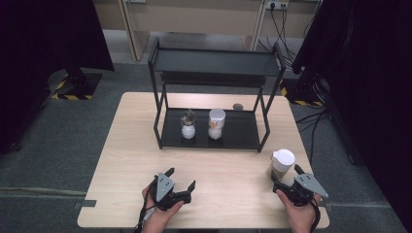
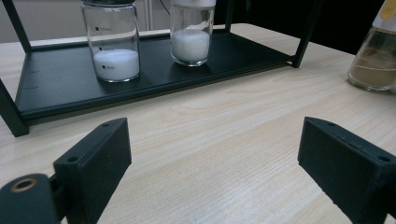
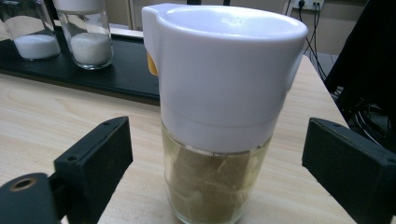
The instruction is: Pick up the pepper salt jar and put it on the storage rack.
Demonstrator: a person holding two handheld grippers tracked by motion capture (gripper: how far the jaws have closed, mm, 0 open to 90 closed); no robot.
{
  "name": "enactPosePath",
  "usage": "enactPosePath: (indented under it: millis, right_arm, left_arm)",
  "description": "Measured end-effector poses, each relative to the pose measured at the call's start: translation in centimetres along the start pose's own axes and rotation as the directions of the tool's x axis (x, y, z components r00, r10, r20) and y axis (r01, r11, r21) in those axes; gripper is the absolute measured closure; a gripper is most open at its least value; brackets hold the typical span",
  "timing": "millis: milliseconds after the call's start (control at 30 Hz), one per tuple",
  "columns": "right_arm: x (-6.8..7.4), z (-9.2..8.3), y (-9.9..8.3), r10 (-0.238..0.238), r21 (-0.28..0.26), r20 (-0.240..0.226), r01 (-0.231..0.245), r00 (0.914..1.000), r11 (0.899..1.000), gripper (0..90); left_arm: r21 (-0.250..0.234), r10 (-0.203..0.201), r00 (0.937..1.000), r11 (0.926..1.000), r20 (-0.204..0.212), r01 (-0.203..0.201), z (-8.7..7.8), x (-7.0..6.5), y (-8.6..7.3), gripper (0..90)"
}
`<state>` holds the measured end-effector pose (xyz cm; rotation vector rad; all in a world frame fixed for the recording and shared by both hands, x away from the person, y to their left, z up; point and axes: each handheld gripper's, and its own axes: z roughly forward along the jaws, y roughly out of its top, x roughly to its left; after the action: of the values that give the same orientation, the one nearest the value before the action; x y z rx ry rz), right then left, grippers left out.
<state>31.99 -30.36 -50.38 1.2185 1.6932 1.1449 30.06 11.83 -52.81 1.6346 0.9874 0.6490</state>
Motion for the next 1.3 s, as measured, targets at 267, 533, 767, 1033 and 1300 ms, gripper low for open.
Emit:
enactPosePath:
  millis: [267, 533, 767, 1033, 1300]
  right_arm:
    - [-0.1, 1.4, 0.3, -0.015, 0.012, 0.001, 0.015, 0.9999, 1.0, 20.9]
    - [-0.2, 2.0, 0.0, -0.021, 0.002, -0.006, 0.021, 0.9998, 1.0, 29.2]
    - [-0.1, 1.9, -0.2, -0.018, -0.033, -0.007, 0.018, 0.9998, 0.999, 30.6]
    - [0.0, 1.8, -0.3, -0.01, -0.052, -0.003, 0.01, 0.9999, 0.999, 30.8]
    - [0.3, 1.6, 0.1, 0.02, -0.079, -0.022, -0.022, 0.9996, 0.997, 30.9]
  left_arm:
    - [-0.001, -0.001, 1.0, 1.0, 0.0, 0.001, 0.0, 0.0, 0.0, 9.0]
    - [0.0, -0.002, 1.0, 1.0, 0.0, 0.002, 0.0, 0.0, 0.0, 9.1]
    - [0.0, -0.004, 1.0, 1.0, -0.001, 0.004, 0.0, 0.1, 0.0, 9.1]
    - [0.001, -0.007, 1.0, 1.0, -0.002, 0.007, 0.0, 0.1, 0.0, 9.1]
    - [0.001, -0.009, 1.0, 1.0, -0.003, 0.009, 0.0, 0.1, 0.0, 9.1]
